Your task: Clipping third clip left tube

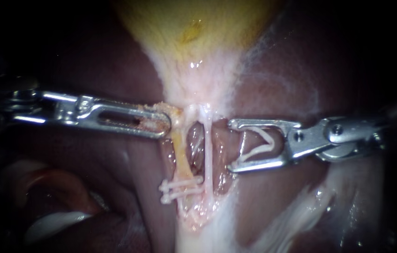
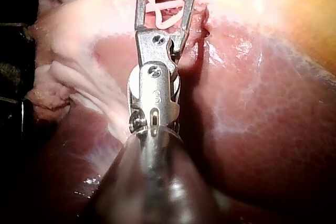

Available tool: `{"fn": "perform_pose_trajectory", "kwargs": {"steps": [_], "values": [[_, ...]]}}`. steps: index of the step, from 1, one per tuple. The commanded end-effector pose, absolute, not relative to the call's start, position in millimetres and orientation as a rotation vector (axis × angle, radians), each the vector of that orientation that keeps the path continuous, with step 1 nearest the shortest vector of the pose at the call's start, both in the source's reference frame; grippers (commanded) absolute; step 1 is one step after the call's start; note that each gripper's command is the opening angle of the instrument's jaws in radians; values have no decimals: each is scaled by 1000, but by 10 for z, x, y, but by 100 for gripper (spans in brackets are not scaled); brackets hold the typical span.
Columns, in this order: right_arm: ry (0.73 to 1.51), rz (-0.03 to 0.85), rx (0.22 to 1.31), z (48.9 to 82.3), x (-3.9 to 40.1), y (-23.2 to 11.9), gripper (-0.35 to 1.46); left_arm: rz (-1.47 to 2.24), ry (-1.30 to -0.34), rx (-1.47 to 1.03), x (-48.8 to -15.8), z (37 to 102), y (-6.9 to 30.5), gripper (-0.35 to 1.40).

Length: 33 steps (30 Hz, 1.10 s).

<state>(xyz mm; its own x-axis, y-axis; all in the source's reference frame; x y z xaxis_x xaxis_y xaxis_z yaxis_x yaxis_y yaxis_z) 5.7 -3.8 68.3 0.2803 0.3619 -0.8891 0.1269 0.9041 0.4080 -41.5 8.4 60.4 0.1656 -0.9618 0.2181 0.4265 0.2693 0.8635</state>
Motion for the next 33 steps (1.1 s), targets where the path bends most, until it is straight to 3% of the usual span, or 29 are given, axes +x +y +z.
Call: {"fn": "perform_pose_trajectory", "kwargs": {"steps": [1, 14, 21, 33], "values": [[1285, 163, 449, 685, 61, -40, 50, -1131, -901, 743, -416, 604, 83, -35], [1265, 170, 503, 726, 114, -65, 49, -1124, -904, 734, -423, 600, 81, -35], [1266, 185, 561, 731, 139, -66, 48, -1125, -903, 734, -425, 600, 82, -35], [1376, 329, 675, 730, 159, -53, 45, -1122, -904, 736, -424, 607, 86, -35]]}}
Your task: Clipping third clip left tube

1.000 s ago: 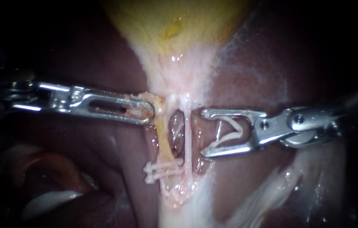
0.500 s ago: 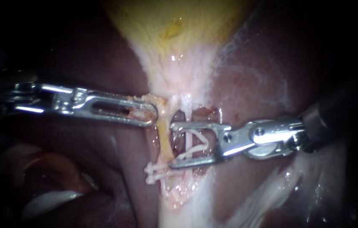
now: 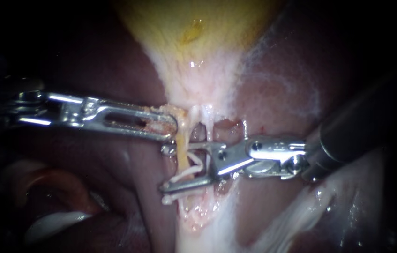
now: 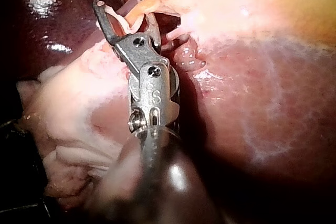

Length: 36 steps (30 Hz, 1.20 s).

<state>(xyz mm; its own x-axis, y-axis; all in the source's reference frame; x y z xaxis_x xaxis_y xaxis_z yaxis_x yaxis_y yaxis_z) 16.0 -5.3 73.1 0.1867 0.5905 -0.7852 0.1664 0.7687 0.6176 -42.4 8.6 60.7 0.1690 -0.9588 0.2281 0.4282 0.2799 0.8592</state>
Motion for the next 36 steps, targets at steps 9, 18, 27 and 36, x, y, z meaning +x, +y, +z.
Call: {"fn": "perform_pose_trajectory", "kwargs": {"steps": [9, 18, 27, 36], "values": [[1409, 398, 715, 725, 157, -32, 45, -1121, -904, 736, -423, 609, 87, -35], [1387, 459, 753, 728, 155, -28, 40, -1122, -904, 736, -424, 609, 87, -35], [1316, 621, 908, 725, 140, -33, -35, -1121, -904, 736, -424, 610, 88, -35], [1292, 619, 905, 730, 134, -38, -35, -1121, -904, 737, -422, 613, 90, -35]]}}
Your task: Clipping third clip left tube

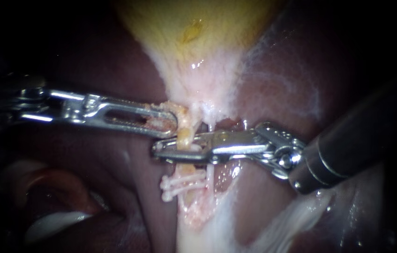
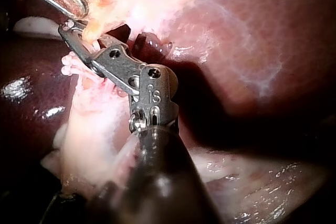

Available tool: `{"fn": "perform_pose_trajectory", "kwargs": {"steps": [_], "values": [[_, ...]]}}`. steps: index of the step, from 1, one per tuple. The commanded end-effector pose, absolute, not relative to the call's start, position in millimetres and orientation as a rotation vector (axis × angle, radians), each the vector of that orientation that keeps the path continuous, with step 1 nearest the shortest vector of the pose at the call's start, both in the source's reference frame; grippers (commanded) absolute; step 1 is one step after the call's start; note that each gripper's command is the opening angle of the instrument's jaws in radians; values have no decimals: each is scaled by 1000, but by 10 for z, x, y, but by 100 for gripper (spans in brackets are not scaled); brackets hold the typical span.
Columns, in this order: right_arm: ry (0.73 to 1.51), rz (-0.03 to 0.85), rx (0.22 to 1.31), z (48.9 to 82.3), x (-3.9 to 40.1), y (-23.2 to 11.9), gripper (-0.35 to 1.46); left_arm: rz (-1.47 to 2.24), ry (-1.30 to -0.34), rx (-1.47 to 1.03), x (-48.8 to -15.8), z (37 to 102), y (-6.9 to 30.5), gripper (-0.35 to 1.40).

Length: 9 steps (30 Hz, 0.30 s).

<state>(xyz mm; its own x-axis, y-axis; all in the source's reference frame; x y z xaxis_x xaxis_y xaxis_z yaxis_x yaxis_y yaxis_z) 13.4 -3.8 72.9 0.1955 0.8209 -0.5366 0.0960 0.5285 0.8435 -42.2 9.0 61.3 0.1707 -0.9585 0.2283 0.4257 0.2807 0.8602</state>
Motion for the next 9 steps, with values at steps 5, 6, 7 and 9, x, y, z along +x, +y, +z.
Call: {"fn": "perform_pose_trajectory", "kwargs": {"steps": [5, 6, 7, 9], "values": [[1289, 618, 904, 731, 134, -38, -35, -1120, -904, 737, -422, 613, 90, -35], [1289, 618, 904, 732, 134, -38, -35, -1120, -904, 737, -422, 613, 90, -35], [1289, 618, 904, 732, 134, -38, -35, -1120, -904, 737, -422, 613, 90, -35], [1289, 618, 904, 732, 134, -37, -35, -1120, -904, 737, -422, 613, 90, -35]]}}
